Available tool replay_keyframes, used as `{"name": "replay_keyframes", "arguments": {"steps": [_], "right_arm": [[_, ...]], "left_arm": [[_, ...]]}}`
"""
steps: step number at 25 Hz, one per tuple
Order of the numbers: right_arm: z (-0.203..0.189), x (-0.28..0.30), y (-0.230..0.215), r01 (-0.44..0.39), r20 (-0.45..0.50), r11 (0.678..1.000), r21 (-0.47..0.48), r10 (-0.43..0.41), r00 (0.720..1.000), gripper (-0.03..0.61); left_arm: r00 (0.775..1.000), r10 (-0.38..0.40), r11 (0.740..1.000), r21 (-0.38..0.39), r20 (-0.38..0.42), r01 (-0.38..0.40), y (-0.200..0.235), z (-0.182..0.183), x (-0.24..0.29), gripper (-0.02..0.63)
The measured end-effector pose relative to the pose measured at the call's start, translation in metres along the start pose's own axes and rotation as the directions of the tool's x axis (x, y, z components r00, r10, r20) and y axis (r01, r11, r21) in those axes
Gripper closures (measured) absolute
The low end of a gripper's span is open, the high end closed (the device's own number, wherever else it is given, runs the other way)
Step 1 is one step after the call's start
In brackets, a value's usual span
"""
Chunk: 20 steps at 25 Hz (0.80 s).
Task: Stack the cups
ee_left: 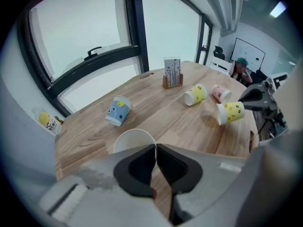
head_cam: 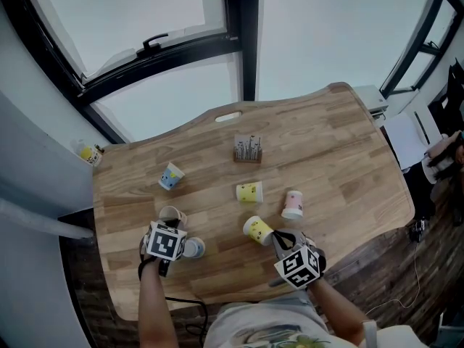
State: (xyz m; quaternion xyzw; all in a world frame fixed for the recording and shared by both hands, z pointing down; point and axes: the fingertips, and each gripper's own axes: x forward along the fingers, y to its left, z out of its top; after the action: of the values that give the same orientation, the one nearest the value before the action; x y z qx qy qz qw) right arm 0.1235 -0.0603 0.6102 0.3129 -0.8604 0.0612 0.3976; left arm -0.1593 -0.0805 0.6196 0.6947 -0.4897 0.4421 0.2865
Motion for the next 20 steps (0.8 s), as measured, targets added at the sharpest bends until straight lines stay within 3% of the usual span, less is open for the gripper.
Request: {"name": "replay_keyframes", "arguments": {"steps": [6,13,20], "right_arm": [[0.010,-0.002,0.007,-0.079,-0.001,0.996,0.028,0.079,0.997,0.569],[0.021,-0.003,0.017,-0.161,-0.042,0.987,0.021,0.162,0.986,0.569],[0.028,-0.003,0.032,-0.256,-0.127,0.966,0.035,0.259,0.958,0.569]], "left_arm": [[0.997,-0.013,0.990,-0.137,0.080,0.024,0.008,0.003,-0.018,0.597],[0.988,-0.008,0.954,-0.296,0.157,0.055,0.018,-0.006,-0.036,0.597],[0.975,0.032,0.932,-0.359,0.222,0.051,0.021,-0.014,-0.059,0.597]]}}
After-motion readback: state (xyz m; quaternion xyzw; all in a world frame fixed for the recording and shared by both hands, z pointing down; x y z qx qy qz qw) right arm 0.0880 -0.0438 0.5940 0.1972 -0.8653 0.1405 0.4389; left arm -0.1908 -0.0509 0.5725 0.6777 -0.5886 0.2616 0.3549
